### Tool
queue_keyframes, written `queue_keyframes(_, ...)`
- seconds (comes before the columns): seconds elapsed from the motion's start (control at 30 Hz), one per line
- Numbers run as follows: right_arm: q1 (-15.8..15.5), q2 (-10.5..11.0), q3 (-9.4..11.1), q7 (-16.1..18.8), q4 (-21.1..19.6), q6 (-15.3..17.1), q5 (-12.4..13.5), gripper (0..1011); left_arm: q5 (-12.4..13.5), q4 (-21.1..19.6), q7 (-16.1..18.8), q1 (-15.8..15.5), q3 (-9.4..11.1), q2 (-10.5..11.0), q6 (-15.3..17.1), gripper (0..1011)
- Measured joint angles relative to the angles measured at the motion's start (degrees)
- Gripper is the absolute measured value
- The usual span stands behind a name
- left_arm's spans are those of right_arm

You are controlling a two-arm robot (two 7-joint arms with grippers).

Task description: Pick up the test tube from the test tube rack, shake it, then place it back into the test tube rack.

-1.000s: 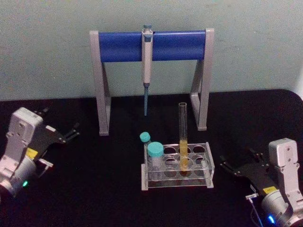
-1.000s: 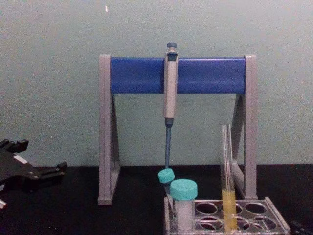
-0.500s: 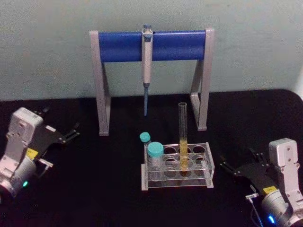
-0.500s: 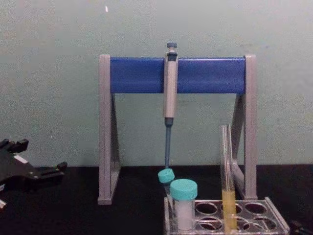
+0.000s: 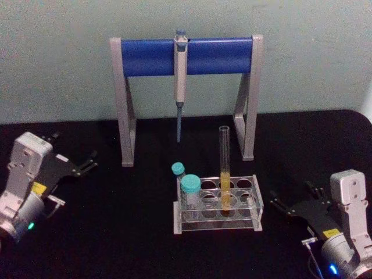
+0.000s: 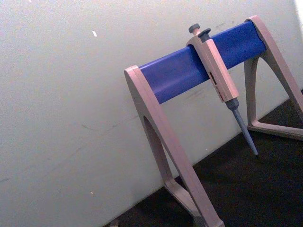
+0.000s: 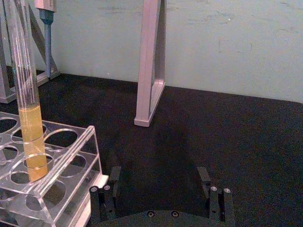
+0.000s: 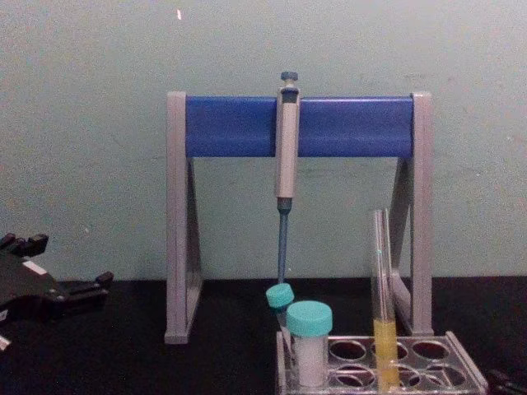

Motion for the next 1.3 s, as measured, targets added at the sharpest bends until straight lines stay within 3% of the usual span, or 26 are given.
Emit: queue_keyframes(1.3, 0.00, 0.00, 0.00, 0.00, 0.00, 0.01, 0.02, 1000, 0.00, 0.00, 0.00, 0.00, 0.00, 0.00, 0.00, 1010)
